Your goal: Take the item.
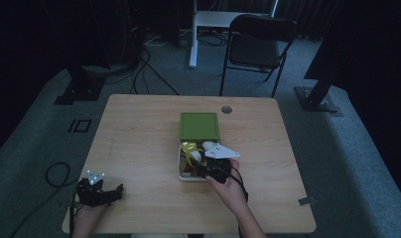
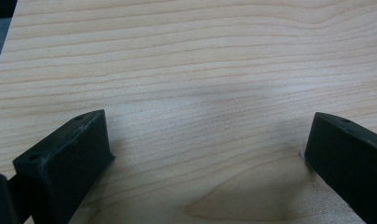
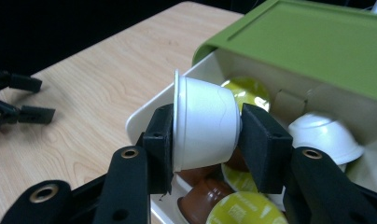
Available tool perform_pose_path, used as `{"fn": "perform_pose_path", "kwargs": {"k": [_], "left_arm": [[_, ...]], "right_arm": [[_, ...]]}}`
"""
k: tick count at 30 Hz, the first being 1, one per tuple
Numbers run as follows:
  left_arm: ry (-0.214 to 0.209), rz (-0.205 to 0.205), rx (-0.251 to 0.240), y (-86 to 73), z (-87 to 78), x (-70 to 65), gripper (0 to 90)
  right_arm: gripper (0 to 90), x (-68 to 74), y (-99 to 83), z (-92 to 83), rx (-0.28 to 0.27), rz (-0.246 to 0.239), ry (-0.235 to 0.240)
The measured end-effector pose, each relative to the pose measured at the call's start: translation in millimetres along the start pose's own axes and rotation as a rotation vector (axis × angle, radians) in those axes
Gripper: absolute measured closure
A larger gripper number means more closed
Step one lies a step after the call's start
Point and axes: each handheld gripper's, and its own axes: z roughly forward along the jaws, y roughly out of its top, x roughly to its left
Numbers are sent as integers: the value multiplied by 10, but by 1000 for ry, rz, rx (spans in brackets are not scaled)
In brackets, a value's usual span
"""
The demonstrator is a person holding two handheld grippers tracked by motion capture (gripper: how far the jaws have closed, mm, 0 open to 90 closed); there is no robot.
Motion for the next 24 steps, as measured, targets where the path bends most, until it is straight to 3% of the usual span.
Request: {"fn": "perform_pose_path", "kwargs": {"k": [16, 24], "left_arm": [[0, 1, 2, 1, -2, 1, 3], [0, 2, 3, 1, -2, 1, 3]], "right_arm": [[567, -190, 214, -259, -75, -1, -32], [566, -332, 282, -389, -117, 9, -78]]}}
